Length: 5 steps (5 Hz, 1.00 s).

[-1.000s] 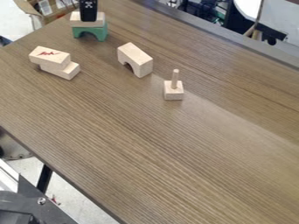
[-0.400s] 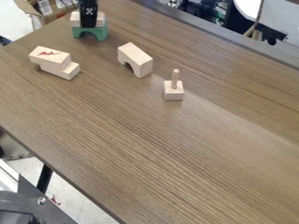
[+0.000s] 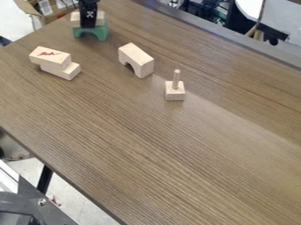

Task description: Take the rectangular block off of the green object and stack it on top of the other two rectangles

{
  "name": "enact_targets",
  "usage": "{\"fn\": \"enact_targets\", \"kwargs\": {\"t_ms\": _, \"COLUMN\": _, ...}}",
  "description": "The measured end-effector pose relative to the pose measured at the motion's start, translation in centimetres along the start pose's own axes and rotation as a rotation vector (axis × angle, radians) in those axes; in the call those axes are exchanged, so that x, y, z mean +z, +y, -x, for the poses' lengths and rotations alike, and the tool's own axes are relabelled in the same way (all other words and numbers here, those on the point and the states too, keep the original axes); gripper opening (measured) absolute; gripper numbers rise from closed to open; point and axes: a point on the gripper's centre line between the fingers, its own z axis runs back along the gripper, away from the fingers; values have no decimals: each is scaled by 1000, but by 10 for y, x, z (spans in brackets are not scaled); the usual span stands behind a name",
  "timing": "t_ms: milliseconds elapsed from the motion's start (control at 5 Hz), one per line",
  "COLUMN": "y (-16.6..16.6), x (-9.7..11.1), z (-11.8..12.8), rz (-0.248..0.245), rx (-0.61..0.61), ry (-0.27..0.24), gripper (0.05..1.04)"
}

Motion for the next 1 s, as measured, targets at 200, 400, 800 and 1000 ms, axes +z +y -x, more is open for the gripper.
{"fn": "enact_targets", "kwargs": {"t_ms": 200, "y": 1, "x": 0, "z": 2, "rz": 2, "rx": -7, "ry": 19, "gripper": 562}}
{"fn": "enact_targets", "kwargs": {"t_ms": 400, "y": 8, "x": 6, "z": 1, "rz": -21, "rx": -14, "ry": 41, "gripper": 562}}
{"fn": "enact_targets", "kwargs": {"t_ms": 800, "y": 15, "x": 53, "z": -17, "rz": 26, "rx": -36, "ry": 87, "gripper": 562}}
{"fn": "enact_targets", "kwargs": {"t_ms": 1000, "y": 17, "x": 59, "z": -33, "rz": 12, "rx": -55, "ry": 57, "gripper": 562}}
